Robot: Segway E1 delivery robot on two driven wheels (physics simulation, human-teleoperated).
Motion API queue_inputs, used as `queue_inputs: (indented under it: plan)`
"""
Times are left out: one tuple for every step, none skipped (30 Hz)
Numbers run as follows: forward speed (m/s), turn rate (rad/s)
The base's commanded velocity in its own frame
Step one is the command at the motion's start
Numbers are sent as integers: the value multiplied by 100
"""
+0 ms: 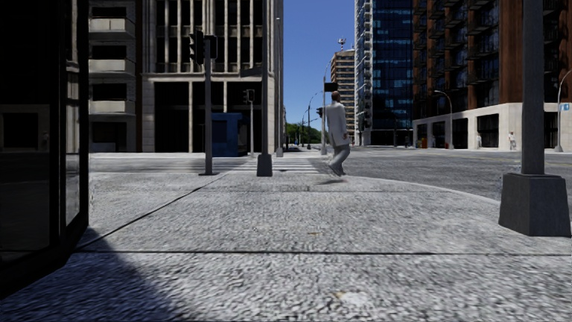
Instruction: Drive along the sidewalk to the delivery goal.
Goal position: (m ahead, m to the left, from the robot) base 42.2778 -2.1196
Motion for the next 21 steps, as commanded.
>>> queue_inputs:
  plan:
    - [200,0]
    - [200,0]
    - [200,0]
    - [200,0]
    - [200,0]
    - [200,0]
    - [200,0]
    - [200,0]
    - [200,0]
    - [200,0]
    - [200,0]
    - [200,0]
    - [200,0]
    - [200,0]
    - [200,0]
    - [200,0]
    - [200,0]
    - [200,-17]
    - [200,-42]
    - [200,-62]
    - [200,-75]
